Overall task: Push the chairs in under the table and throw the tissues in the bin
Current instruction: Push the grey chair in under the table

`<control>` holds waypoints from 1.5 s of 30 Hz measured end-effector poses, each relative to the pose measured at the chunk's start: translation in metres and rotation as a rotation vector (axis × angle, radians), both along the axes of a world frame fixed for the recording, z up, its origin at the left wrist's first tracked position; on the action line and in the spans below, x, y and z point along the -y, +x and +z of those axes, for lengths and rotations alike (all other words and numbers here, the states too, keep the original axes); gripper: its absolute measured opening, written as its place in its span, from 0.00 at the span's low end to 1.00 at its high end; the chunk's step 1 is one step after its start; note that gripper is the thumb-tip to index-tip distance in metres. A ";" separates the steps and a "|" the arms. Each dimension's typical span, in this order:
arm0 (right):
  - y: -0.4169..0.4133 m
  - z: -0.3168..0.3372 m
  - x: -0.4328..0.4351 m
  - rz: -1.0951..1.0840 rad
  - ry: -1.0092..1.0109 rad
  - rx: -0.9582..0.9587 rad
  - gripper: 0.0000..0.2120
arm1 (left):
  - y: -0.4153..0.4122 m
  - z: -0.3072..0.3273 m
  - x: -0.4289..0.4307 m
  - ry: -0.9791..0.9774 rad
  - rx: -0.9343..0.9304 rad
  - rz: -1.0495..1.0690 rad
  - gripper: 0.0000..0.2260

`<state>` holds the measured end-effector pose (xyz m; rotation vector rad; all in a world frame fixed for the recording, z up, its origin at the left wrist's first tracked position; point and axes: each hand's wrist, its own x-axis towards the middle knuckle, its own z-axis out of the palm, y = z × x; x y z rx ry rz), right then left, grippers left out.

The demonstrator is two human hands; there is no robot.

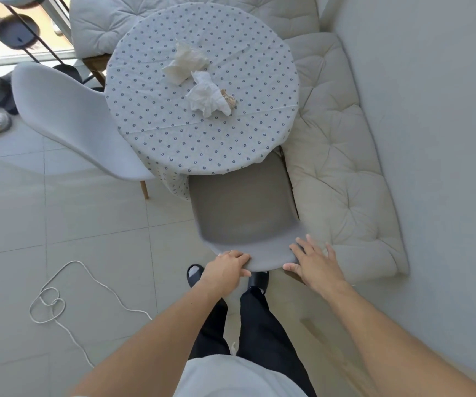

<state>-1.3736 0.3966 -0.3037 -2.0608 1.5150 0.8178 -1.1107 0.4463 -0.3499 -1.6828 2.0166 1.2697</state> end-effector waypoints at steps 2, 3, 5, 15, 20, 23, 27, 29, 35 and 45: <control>-0.005 0.000 -0.004 0.023 -0.006 0.029 0.38 | 0.002 0.005 0.003 0.054 -0.009 -0.018 0.24; -0.007 0.001 -0.009 0.036 -0.025 0.040 0.41 | 0.003 0.007 0.003 0.072 -0.022 -0.013 0.24; -0.012 0.001 -0.022 0.066 -0.061 0.059 0.46 | 0.004 0.012 -0.004 0.106 -0.051 0.008 0.25; -0.022 -0.004 -0.073 0.077 -0.109 0.039 0.37 | -0.005 0.018 -0.058 -0.042 -0.019 0.057 0.26; -0.009 -0.006 -0.026 0.068 -0.154 0.070 0.35 | -0.011 0.020 -0.029 -0.153 0.041 0.228 0.16; -0.009 -0.009 -0.005 0.058 -0.166 0.050 0.31 | -0.019 0.018 -0.012 -0.178 0.069 0.281 0.16; -0.016 -0.004 0.022 0.073 -0.159 0.009 0.32 | -0.037 0.018 0.006 -0.229 0.131 0.290 0.16; -0.017 -0.002 0.034 0.107 -0.157 -0.007 0.31 | -0.042 0.018 0.010 -0.237 0.152 0.301 0.16; -0.012 -0.002 0.053 0.090 -0.134 0.008 0.30 | -0.044 0.026 0.028 -0.265 0.188 0.330 0.17; 0.012 -0.009 0.083 0.029 -0.134 0.041 0.28 | -0.034 0.032 0.061 -0.296 0.318 0.439 0.11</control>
